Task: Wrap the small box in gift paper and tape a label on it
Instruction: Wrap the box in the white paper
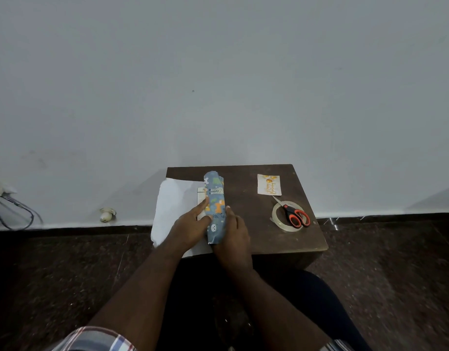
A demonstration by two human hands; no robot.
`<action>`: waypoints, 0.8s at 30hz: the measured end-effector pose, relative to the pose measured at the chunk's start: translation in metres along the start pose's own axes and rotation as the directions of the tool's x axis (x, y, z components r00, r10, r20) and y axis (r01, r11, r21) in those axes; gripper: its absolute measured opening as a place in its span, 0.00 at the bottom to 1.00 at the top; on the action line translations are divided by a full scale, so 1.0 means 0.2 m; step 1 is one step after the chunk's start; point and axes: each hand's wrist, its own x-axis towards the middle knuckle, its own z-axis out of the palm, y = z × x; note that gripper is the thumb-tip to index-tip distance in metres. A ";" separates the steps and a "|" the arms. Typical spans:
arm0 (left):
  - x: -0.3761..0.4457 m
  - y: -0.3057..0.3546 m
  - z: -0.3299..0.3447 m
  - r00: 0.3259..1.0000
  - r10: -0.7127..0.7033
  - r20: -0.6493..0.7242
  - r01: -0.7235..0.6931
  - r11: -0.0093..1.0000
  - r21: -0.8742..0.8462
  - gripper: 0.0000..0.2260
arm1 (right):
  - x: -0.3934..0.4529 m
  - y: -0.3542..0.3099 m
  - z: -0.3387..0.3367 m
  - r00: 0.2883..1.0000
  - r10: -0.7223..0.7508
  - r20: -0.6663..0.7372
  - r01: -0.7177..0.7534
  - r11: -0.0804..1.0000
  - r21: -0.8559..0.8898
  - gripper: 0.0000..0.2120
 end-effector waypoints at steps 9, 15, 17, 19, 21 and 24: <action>0.00 -0.01 0.00 1.000 0.008 0.012 -0.007 0.999 -0.035 0.24 | -0.06 0.04 -0.05 0.999 0.042 0.023 -0.045 0.992 0.120 0.33; -0.01 -0.01 0.00 1.000 -0.006 0.023 0.008 0.998 -0.063 0.24 | -0.03 0.07 -0.12 0.986 0.053 0.156 -0.070 0.992 0.108 0.30; -0.01 -0.01 -0.01 1.000 -0.006 0.023 0.007 0.998 -0.061 0.24 | -0.04 0.08 -0.14 0.980 0.028 0.195 -0.053 0.991 0.126 0.31; -0.02 0.00 0.00 1.000 -0.003 0.025 0.004 0.999 -0.050 0.24 | -0.05 0.07 -0.18 0.971 -0.009 0.238 -0.031 0.986 0.164 0.32; -0.02 0.01 0.00 1.000 -0.007 0.030 0.008 0.999 -0.047 0.25 | -0.01 0.06 -0.23 0.965 -0.072 0.252 0.030 0.986 0.166 0.29; -0.03 0.02 -0.01 1.000 -0.030 0.003 0.030 0.997 -0.076 0.29 | 0.11 0.02 -0.29 0.965 -0.159 0.210 0.152 0.987 0.049 0.22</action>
